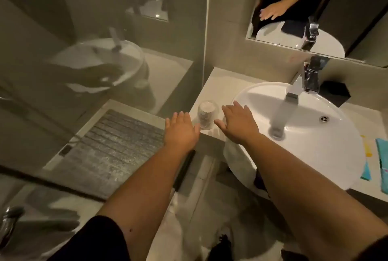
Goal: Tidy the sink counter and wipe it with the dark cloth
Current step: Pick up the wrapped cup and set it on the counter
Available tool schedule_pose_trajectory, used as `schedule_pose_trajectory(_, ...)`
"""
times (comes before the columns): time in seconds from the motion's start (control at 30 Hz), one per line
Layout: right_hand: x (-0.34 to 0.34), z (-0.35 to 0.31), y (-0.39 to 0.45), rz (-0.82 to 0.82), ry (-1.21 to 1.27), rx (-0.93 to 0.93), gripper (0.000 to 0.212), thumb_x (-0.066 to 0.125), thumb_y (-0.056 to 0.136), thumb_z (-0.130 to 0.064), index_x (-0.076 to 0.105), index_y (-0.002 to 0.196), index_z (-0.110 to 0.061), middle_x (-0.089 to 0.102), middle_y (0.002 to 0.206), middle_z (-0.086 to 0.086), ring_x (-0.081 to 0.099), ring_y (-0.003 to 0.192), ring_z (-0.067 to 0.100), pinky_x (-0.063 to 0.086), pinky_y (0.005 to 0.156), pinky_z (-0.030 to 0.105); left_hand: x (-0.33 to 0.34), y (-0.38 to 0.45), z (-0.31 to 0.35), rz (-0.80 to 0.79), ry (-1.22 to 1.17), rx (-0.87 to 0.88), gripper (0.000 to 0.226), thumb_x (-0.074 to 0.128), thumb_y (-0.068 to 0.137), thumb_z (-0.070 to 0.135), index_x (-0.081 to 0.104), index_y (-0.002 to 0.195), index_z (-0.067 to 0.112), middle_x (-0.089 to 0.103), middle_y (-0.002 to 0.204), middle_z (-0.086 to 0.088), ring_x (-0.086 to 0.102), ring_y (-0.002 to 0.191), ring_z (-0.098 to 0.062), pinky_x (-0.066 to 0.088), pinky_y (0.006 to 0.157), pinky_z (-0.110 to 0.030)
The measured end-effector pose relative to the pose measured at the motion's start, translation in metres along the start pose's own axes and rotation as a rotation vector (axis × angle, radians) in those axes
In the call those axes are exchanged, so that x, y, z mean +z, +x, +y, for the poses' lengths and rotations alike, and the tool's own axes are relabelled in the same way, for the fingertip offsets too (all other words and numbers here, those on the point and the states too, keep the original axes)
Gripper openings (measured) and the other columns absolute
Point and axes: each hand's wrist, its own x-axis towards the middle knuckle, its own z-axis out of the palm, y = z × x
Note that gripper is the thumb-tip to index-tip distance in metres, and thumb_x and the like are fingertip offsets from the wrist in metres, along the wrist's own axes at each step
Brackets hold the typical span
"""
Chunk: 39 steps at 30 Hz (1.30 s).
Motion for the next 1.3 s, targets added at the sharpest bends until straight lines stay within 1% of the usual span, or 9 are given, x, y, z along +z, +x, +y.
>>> schedule_pose_trajectory(0.17, 0.004, 0.026, 0.058, -0.064, -0.001, -0.028, 0.059, 0.021, 0.097, -0.056, 0.043, 0.14, -0.021, 0.05, 0.146, 0.006, 0.023, 0.146, 0.03, 0.006, 0.118, 0.055, 0.007, 0.036, 0.033, 0.01, -0.039, -0.166, 0.05, 0.025, 0.098, 0.045, 0.055, 0.117, 0.01, 0.063, 0.119, -0.014, 0.052, 0.116, -0.031, 0.033, 0.101, -0.048)
schedule_pose_trajectory(0.4, 0.022, 0.032, 0.102, -0.186, -0.018, -0.127, 0.051, 0.02, 0.1, -0.048, 0.056, 0.129, -0.025, 0.06, 0.135, 0.003, 0.035, 0.14, 0.028, 0.001, 0.117, 0.057, 0.019, 0.067, 0.051, -0.045, -0.132, -0.343, 0.054, 0.019, 0.101, 0.045, 0.057, 0.113, 0.008, 0.067, 0.11, -0.016, 0.059, 0.108, -0.035, 0.034, 0.105, -0.05)
schedule_pose_trajectory(0.53, 0.035, 0.029, 0.114, -0.157, 0.07, -0.13, 0.051, 0.02, 0.1, -0.043, 0.064, 0.107, -0.019, 0.069, 0.112, 0.008, 0.055, 0.117, 0.028, 0.012, 0.117, 0.058, 0.026, 0.083, 0.048, -0.033, -0.123, -0.341, 0.054, 0.018, 0.102, 0.041, 0.062, 0.103, 0.008, 0.069, 0.103, -0.015, 0.062, 0.101, -0.033, 0.038, 0.101, -0.051)
schedule_pose_trajectory(0.77, 0.037, 0.02, 0.109, -0.025, 0.112, -0.106, 0.036, 0.036, 0.1, -0.033, 0.066, 0.104, -0.014, 0.071, 0.106, 0.009, 0.064, 0.099, 0.027, 0.031, 0.112, 0.048, 0.03, 0.092, 0.051, 0.032, -0.072, -0.192, 0.042, 0.025, 0.103, 0.033, 0.06, 0.1, 0.01, 0.071, 0.09, -0.011, 0.065, 0.087, -0.031, 0.041, 0.087, -0.039)
schedule_pose_trajectory(0.87, 0.011, 0.016, 0.107, 0.085, 0.157, -0.057, 0.037, 0.036, 0.101, -0.028, 0.068, 0.096, -0.009, 0.072, 0.096, 0.013, 0.065, 0.082, 0.029, 0.05, 0.09, 0.04, 0.009, 0.096, 0.052, 0.081, -0.089, -0.123, 0.039, 0.027, 0.103, 0.03, 0.058, 0.103, 0.008, 0.071, 0.092, -0.014, 0.065, 0.089, -0.034, 0.042, 0.083, -0.038)
schedule_pose_trajectory(0.93, -0.009, 0.016, 0.105, 0.128, 0.23, -0.012, 0.034, 0.037, 0.1, -0.023, 0.066, 0.092, -0.005, 0.071, 0.09, 0.016, 0.063, 0.079, 0.034, 0.048, 0.078, 0.036, -0.013, 0.1, 0.056, 0.133, -0.087, -0.069, 0.037, 0.028, 0.102, 0.028, 0.058, 0.104, 0.006, 0.07, 0.094, -0.017, 0.065, 0.09, -0.036, 0.043, 0.082, -0.038)
schedule_pose_trajectory(1.03, -0.038, 0.023, 0.095, 0.171, 0.363, 0.099, 0.039, 0.031, 0.098, -0.026, 0.061, 0.084, -0.007, 0.069, 0.084, 0.015, 0.062, 0.077, 0.036, 0.05, 0.072, 0.037, -0.043, 0.104, 0.073, 0.17, -0.023, 0.067, 0.028, 0.033, 0.101, 0.018, 0.058, 0.106, 0.005, 0.068, 0.099, -0.017, 0.065, 0.091, -0.037, 0.045, 0.083, -0.041)
schedule_pose_trajectory(1.2, -0.074, 0.061, 0.059, 0.271, 0.379, 0.265, 0.038, 0.031, 0.096, -0.024, 0.062, 0.081, -0.008, 0.07, 0.082, 0.016, 0.061, 0.078, 0.038, 0.049, 0.071, 0.04, -0.064, 0.102, 0.128, 0.181, -0.016, 0.273, 0.029, 0.032, 0.099, 0.013, 0.059, 0.108, 0.006, 0.067, 0.1, -0.016, 0.064, 0.089, -0.036, 0.045, 0.086, -0.042)
schedule_pose_trajectory(1.3, -0.081, 0.095, 0.027, 0.322, 0.379, 0.382, 0.046, 0.023, 0.094, -0.031, 0.062, 0.081, -0.01, 0.07, 0.082, 0.016, 0.062, 0.078, 0.038, 0.045, 0.069, 0.039, -0.057, 0.091, 0.169, 0.177, -0.016, 0.399, 0.028, 0.033, 0.099, 0.015, 0.058, 0.109, 0.008, 0.068, 0.099, -0.014, 0.064, 0.088, -0.034, 0.046, 0.083, -0.041)
